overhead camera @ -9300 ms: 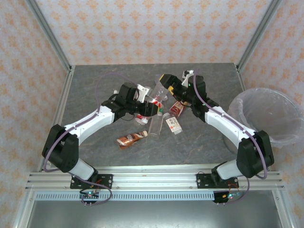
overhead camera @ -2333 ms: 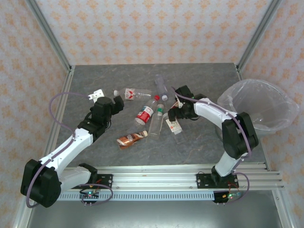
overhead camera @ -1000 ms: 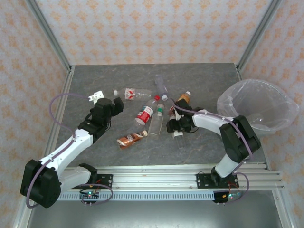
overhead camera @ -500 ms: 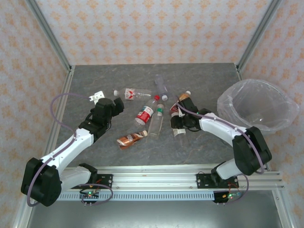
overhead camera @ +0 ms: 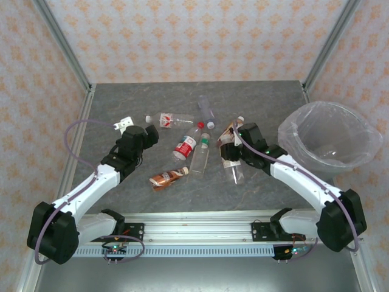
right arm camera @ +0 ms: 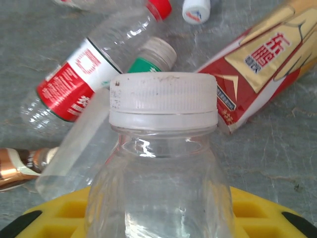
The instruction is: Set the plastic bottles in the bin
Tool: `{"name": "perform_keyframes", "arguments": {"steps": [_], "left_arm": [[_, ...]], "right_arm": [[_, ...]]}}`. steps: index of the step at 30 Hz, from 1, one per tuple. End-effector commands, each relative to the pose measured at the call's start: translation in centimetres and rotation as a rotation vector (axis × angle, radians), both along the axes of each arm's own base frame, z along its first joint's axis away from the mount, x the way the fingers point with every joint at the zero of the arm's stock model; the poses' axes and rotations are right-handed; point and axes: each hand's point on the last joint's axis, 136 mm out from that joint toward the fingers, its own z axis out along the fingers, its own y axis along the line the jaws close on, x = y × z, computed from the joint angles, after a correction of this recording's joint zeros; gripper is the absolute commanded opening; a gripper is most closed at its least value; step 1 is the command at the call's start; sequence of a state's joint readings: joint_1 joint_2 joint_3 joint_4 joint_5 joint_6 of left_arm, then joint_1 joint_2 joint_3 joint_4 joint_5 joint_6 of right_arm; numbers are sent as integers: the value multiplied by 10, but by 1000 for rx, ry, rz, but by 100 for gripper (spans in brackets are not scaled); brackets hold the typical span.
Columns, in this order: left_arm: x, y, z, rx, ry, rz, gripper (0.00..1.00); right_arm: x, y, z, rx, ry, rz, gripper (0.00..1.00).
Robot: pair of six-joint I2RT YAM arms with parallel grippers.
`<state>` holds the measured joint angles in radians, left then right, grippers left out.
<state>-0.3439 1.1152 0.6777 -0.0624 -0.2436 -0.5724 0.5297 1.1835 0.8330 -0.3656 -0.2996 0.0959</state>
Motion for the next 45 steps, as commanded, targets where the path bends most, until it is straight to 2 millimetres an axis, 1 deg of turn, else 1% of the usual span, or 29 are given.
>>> {"name": "perform_keyframes", "arguments": {"steps": [1,5,10,16,18,26,27,35,39,42,45], "left_arm": [[0,6,3,-3,-15,25,100],[1,5,5,-8,-20,21,100],[2,1,7,-15,-26,5,100],[2,1,9,-18,-31,0,100],[1,1,8,-17,-29,1,100],[1,0,5,-21,-25,1,100],[1,1,5,-22,-25,1,100],[1,0,4,-26,-23,1,100],[2,0,5,-29,-26,3,100],[1,0,4,-28,-23,2,100],[0,1,4,-27,-24,4,100]], "right_arm": [[7,8,42,69,-122,20,0],[15,6,74,116,-201,-30,0],[25,-7,114,141,-314,-116,0],[29,-20,163,164,-437,-174,0],[30,-28,180,157,-484,-207,0],[25,-66,263,143,-728,-329,0],[25,-71,270,136,-754,-346,0],[30,-124,315,43,-905,-519,0],[34,-147,326,25,-935,-583,0],[34,-168,333,-11,-948,-648,0],[30,-196,338,-81,-960,-748,0]]}}
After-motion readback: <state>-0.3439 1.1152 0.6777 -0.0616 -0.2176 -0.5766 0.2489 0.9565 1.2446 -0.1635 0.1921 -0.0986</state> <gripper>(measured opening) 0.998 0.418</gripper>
